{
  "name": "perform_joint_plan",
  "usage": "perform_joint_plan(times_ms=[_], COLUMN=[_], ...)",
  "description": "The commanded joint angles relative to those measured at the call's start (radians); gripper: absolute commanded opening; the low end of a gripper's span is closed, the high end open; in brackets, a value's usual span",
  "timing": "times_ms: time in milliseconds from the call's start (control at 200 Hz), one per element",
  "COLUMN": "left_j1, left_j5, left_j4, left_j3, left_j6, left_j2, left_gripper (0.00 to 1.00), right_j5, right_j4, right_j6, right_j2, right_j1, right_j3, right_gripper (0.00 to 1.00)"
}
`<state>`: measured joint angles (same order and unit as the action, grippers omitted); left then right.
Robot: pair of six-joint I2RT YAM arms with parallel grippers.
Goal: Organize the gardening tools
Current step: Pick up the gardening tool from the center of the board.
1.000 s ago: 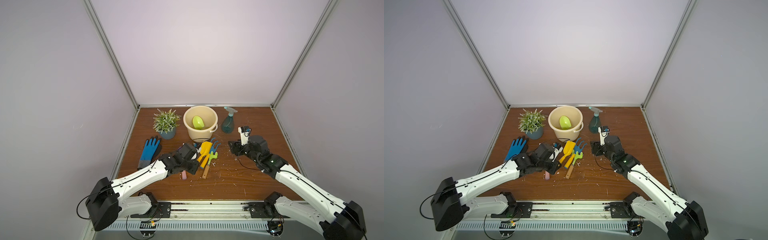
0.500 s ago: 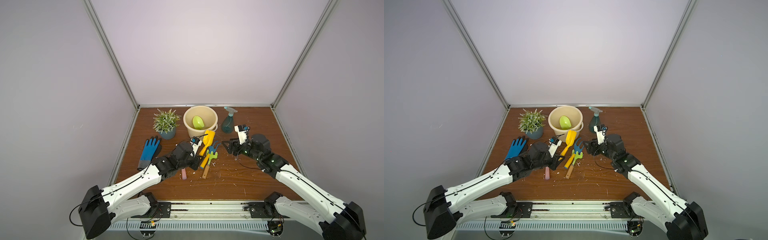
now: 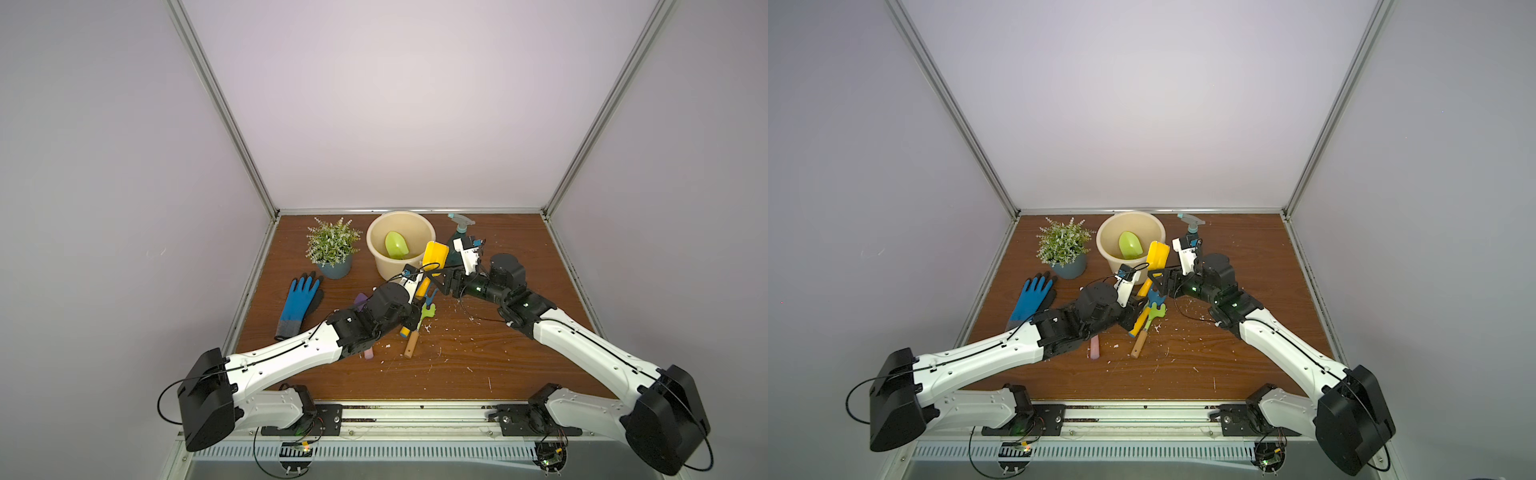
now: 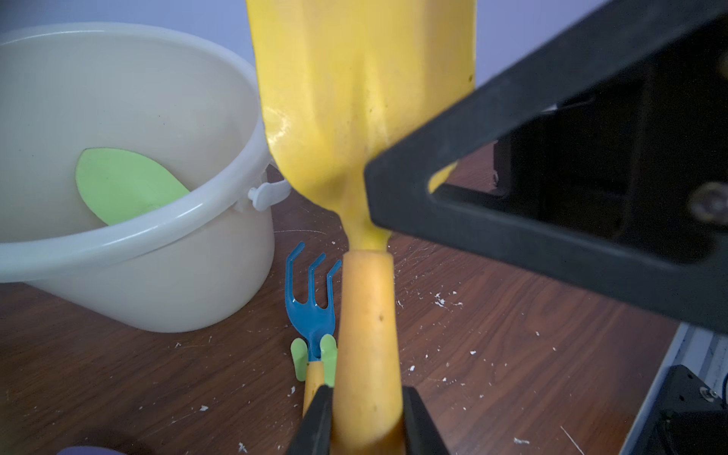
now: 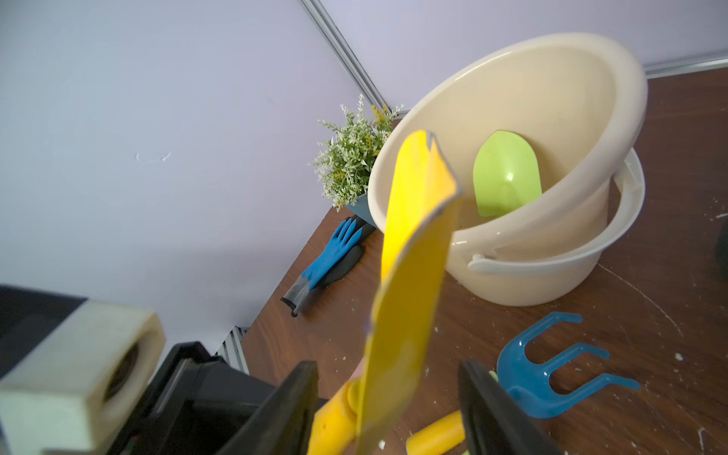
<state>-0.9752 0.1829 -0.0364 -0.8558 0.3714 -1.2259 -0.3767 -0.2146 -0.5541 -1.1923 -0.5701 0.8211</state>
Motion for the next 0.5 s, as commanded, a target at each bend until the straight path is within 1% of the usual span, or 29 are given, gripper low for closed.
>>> perform_joint_plan(times_ms=[0,85,245,315,345,380,495], left_j1=[-0.013,-0.016,-0.020,-0.021,-0.022,-0.021,-0.021], left_j5=[0.049,0.050,0.068,0.077,0.083,0.087,0.120], left_j4=[0.065,0.073,0.080,0.080,0.079,0.076,0.061], left_j3=[-0.031,-0.027,-0.026,-0.025,-0.024,-0.022,-0.013], left_j6=[-0.017,-0.023,-0.031,-0.031,-0.029,-0.029,-0.014], left_j2=[0.001,-0.001,-0.003,0.001,0.002,0.004,0.016], left_gripper=[0.00,0.00,0.02,0.04,0.06,0.10,0.29], right_j5=[-0.025,-0.037,-0.056,-0.062,-0.061,-0.058,-0.043], right_j4=[-0.069,-0.071,-0.076,-0.078,-0.078,-0.077,-0.057], right_j6=[-0.017,-0.012,-0.012,-0.009,-0.005,-0.001,0.031], right_j2=[-0.012,-0.036,-0.081,-0.096,-0.101,-0.107,-0.138], right_j1=[-0.006,-0.006,-0.005,-0.005,-0.004,-0.004,-0.005], right_j3=[0.063,0.083,0.117,0.130,0.137,0.144,0.197], right_gripper=[0.52,0.44,0.33,0.23,0.20,0.19,0.13])
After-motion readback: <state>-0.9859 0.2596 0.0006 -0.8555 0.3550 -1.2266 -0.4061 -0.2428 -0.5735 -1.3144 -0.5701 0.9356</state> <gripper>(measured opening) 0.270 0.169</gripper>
